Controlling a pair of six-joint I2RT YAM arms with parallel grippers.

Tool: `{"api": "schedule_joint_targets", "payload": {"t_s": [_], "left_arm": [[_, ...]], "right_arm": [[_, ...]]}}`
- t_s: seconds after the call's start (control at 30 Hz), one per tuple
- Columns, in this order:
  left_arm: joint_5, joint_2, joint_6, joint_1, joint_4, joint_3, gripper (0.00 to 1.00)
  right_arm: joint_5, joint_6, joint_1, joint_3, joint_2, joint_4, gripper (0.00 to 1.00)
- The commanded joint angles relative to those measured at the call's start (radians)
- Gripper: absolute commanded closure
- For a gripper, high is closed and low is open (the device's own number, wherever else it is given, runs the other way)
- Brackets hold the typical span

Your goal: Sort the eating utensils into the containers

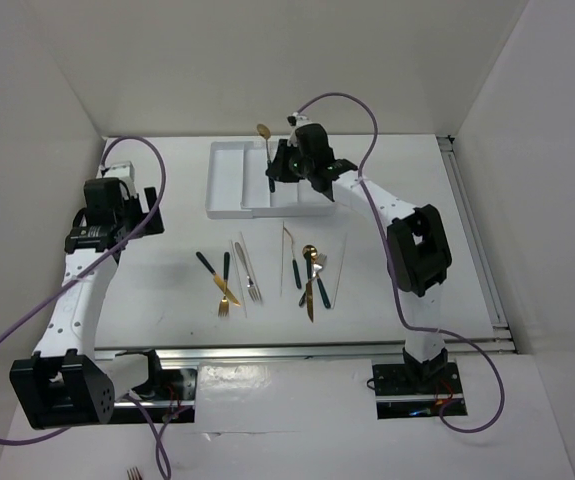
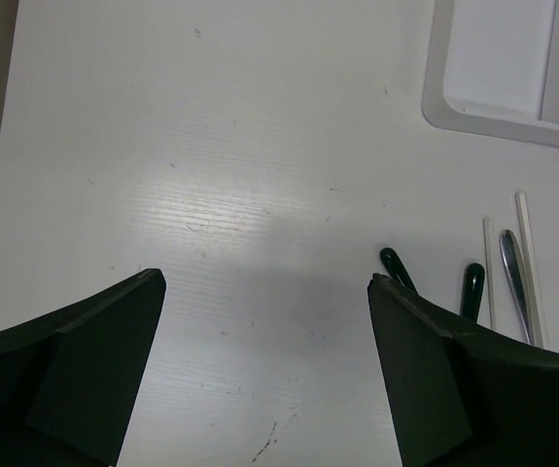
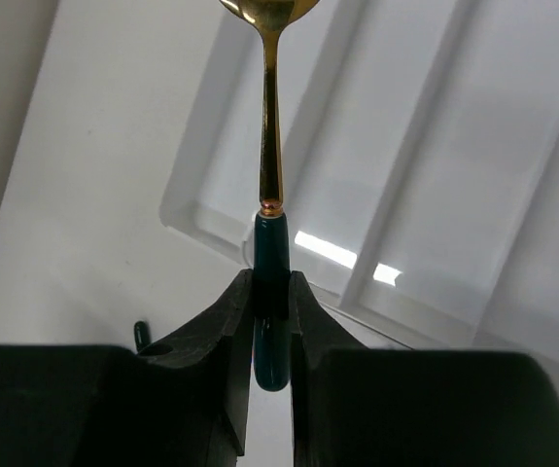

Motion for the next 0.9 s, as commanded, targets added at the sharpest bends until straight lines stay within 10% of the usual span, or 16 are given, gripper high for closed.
{"api": "schedule_joint_targets", "payload": {"t_s": [0.0, 0.87], "left_arm": [[0.015, -0.008, 0.042, 0.002, -0.016, 0.034, 0.00], [0.073, 0.058, 0.066, 0.002, -0.016, 0.043, 0.00]], "right_arm": [[-0.033, 0.086, -0.036, 0.057, 0.028, -0.047, 1.00], [-0.110, 0.014, -0.128, 0.189, 0.327, 0.017, 1.00]]}}
